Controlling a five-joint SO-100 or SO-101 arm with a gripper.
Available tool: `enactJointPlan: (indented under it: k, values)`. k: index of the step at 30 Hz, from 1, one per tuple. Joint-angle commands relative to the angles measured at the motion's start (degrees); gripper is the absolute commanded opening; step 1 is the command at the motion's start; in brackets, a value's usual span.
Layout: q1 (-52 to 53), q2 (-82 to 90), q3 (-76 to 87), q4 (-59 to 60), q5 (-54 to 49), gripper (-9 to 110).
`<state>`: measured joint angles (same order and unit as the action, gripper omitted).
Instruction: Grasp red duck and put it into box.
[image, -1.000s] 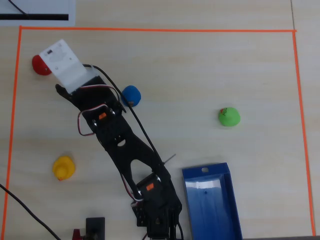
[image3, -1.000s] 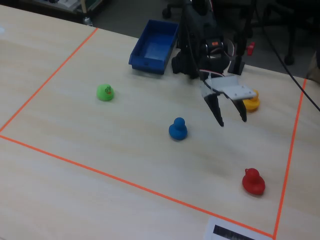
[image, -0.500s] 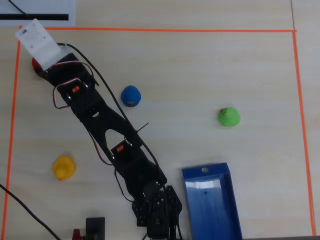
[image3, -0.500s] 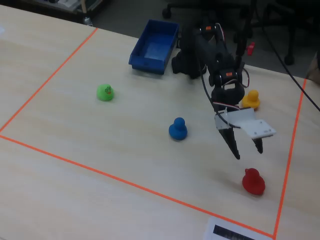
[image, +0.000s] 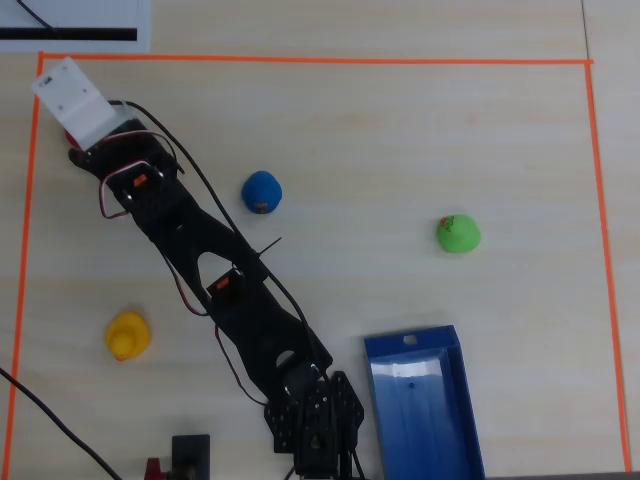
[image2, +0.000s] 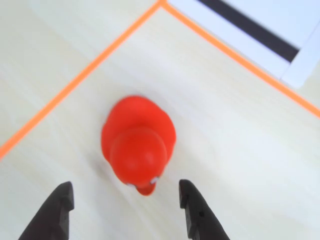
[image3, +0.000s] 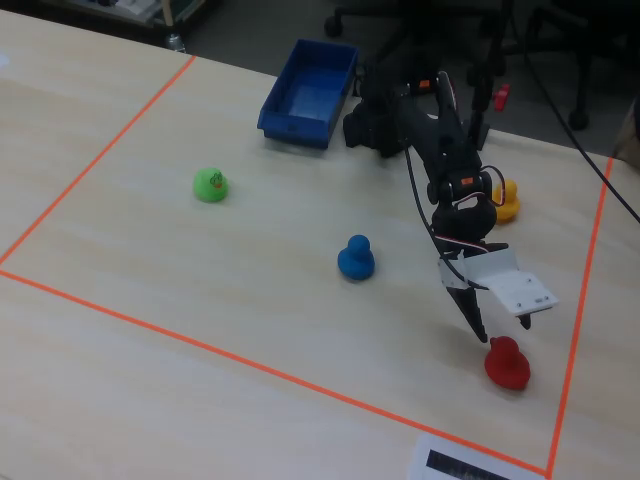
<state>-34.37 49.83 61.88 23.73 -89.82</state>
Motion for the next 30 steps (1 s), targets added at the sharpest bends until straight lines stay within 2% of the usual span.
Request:
enactJointPlan:
  k: [1, 13, 15, 19, 30]
  values:
    - [-0.6, -1.3, -6.8, -1.1, 0.4, 29]
    - [0.4, -8.7, -14.0, -2.5, -0.3, 28]
    - [0.6, -9.1, -14.4, -2.0, -0.7, 22]
    - [1.0, -9.8, -15.3, -1.2, -1.1, 0]
    - [2.4, -9.2, -15.6, 3.4, -3.2, 0]
